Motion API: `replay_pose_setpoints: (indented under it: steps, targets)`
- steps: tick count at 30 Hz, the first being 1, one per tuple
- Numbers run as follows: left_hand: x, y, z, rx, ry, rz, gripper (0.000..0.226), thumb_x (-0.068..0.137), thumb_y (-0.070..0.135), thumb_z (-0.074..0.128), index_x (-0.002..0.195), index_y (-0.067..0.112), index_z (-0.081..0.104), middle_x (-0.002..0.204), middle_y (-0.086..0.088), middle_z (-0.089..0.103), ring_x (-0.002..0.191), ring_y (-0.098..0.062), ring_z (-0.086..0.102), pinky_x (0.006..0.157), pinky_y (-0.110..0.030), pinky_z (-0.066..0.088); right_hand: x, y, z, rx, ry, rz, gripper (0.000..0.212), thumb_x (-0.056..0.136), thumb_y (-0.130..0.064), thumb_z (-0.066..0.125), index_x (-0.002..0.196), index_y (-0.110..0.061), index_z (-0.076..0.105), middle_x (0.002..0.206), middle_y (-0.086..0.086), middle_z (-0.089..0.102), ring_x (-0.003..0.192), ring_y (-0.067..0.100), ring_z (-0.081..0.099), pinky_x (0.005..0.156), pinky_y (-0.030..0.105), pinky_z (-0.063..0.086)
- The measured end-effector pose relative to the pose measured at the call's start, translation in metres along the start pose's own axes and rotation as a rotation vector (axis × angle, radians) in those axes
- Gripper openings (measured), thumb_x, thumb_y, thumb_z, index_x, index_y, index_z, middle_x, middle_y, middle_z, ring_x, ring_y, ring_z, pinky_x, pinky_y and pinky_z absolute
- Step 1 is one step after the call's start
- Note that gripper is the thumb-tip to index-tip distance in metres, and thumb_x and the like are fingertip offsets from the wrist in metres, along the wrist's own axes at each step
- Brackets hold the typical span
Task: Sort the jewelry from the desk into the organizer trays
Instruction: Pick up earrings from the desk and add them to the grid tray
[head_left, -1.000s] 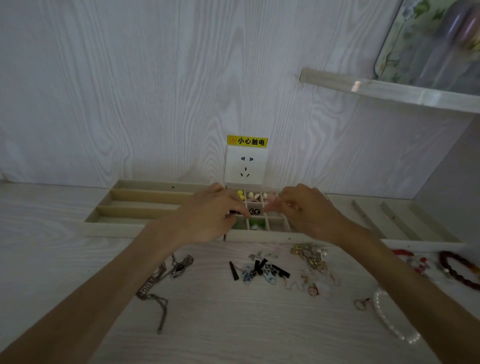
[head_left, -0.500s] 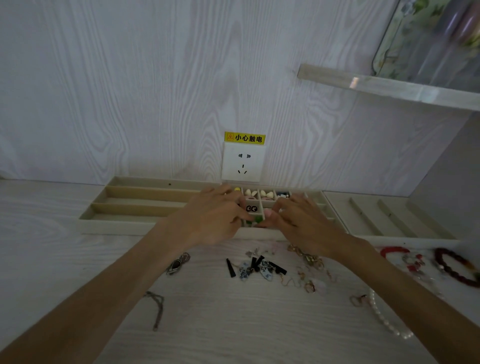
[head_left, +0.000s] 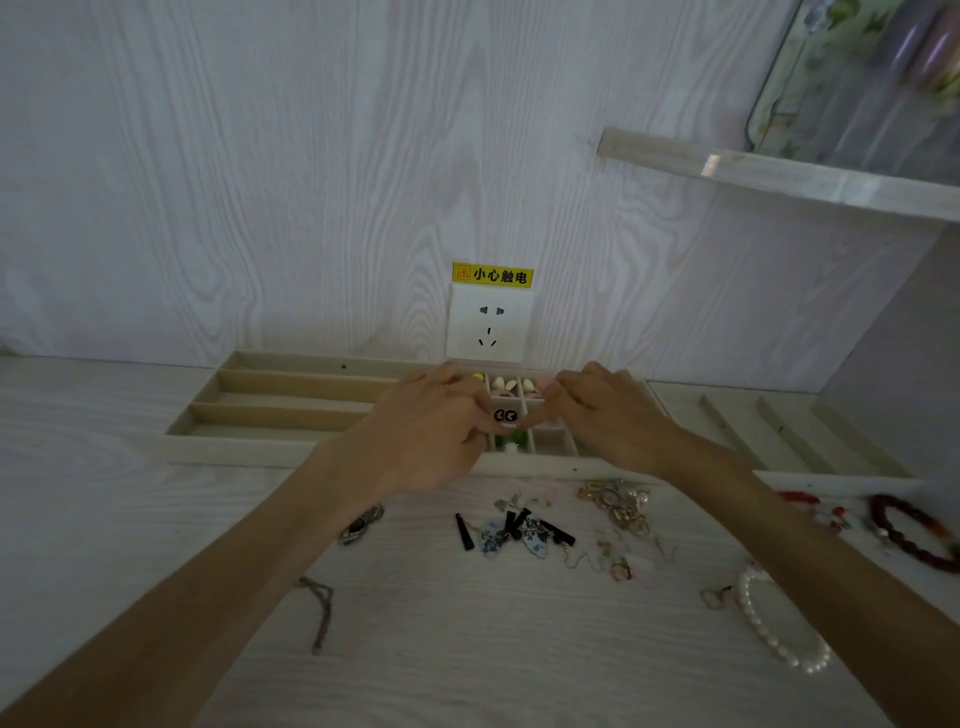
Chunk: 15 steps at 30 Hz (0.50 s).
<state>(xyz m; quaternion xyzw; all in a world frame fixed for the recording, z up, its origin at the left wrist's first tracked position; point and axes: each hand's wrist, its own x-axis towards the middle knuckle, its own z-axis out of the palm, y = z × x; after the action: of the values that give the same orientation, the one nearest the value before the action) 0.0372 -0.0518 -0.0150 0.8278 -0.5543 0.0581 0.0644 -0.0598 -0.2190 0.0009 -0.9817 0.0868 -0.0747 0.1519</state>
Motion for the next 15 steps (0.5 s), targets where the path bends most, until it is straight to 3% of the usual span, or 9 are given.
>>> replay_pose_setpoints:
  steps: [4,6,12,15]
  targets:
    - [0.002,0.000,0.001,0.004,-0.013,-0.011,0.042,0.095,0.024,0.036,0.129,0.040,0.054,0.129,0.016,0.048,0.113,-0.008,0.030,0.082,-0.024,0.023,0.005,-0.002,0.010,-0.028,0.000,0.028,0.056,0.101,-0.039,0.018,0.101,-0.024,0.072,0.075,0.000,0.050,0.093,0.017,0.045,0.098,0.042,0.030]
    - [0.003,0.002,0.002,0.020,-0.028,-0.012,0.041,0.097,0.024,0.035,0.129,0.041,0.053,0.129,0.015,0.048,0.113,-0.010,0.030,0.086,-0.026,0.027,0.007,-0.001,0.013,-0.049,0.008,0.031,0.057,0.101,-0.037,0.018,0.099,-0.022,0.073,0.071,0.003,0.052,0.094,0.021,0.049,0.097,0.042,0.031]
    - [0.007,0.003,0.003,0.036,-0.064,-0.031,0.043,0.097,0.026,0.032,0.134,0.041,0.048,0.127,0.010,0.047,0.116,-0.013,0.033,0.098,-0.031,0.031,0.011,-0.002,0.024,-0.083,0.001,0.038,0.061,0.100,-0.038,0.016,0.094,-0.022,0.075,0.088,0.009,0.065,0.098,0.024,0.054,0.096,0.043,0.034]
    - [0.009,0.002,0.004,0.036,-0.056,-0.024,0.043,0.096,0.026,0.032,0.133,0.041,0.050,0.129,0.010,0.046,0.115,-0.013,0.032,0.098,-0.031,0.031,0.010,-0.002,0.020,-0.053,-0.002,0.080,0.050,0.101,-0.033,0.020,0.113,-0.016,0.066,0.102,0.011,0.065,0.105,0.030,0.054,0.098,0.049,0.032]
